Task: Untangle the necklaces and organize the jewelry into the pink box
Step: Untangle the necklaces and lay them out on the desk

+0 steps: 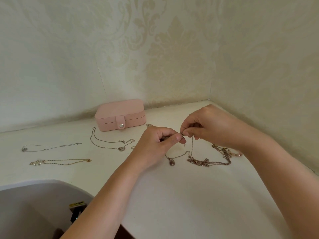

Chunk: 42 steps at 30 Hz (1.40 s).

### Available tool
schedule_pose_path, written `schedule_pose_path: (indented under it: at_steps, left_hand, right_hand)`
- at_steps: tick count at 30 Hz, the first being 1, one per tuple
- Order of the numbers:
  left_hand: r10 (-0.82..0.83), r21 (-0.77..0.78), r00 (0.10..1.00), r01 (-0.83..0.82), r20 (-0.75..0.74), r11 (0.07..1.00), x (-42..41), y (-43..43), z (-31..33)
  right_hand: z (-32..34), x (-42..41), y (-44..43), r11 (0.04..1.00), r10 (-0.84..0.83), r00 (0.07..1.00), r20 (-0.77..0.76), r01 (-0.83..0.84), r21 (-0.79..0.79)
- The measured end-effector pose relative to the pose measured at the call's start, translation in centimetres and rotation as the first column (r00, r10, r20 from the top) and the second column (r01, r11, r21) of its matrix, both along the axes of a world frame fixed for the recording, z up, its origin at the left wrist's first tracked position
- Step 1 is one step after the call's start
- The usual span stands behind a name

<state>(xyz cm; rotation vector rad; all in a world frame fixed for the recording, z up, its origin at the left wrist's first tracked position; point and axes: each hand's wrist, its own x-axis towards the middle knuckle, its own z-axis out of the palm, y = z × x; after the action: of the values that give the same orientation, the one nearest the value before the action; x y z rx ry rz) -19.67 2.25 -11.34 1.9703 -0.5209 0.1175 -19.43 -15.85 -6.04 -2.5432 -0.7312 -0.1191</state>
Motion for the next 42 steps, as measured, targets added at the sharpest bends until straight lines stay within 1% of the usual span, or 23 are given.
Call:
schedule_pose_path:
  at_steps: [4, 11, 15, 23, 35, 38, 42]
  left_hand:
    - [0.03, -0.013, 1.0, -0.03, -0.002, 0.999, -0.05, -0.08, 0.15]
    - [0.048, -0.027, 0.999, -0.048, -0.006, 0.998, -0.1, -0.06, 0.14]
    - [0.059, -0.025, 0.998, -0.06, -0.015, 0.998, -0.09, -0.09, 0.21]
    - [0.063, -0.024, 0.998, -0.063, -0.017, 0.998, -0.03, -0.09, 0.19]
    - [0.045, -0.007, 0.999, -0.044, 0.018, 0.999, 0.15, -0.19, -0.33]
    - [0.055, 0.005, 0.998, -0.055, 0.018, 0.998, 0.23, -0.22, -0.41]
    - [0.085, -0.029, 0.996, -0.085, 0.012, 0.996, 0.41, -0.3, -0.36]
  right_hand:
    - [-0.13, 0.16, 0.23, 0.999, -0.008, 0.998, 0.056, 0.01, -0.03]
    - [-0.32, 0.33, 0.11, 1.0, -0.007, 0.997, 0.082, 0.009, -0.017]
    - [-0.3, 0.3, 0.04, 0.999, 0.009, 0.997, 0.071, -0.011, 0.033]
    - [-0.21, 0.16, 0.09, 0.999, 0.017, 0.999, 0.035, -0.018, 0.037]
    - [-0.4, 0.44, 0.09, 0.999, 0.0, 0.999, 0.042, 0.002, -0.045]
    - [-0.55, 0.59, 0.09, 0.999, -0.006, 0.997, 0.07, 0.009, -0.051]
    - [-0.86, 0.96, 0.41, 0.998, -0.02, 0.987, 0.158, 0.03, -0.062]
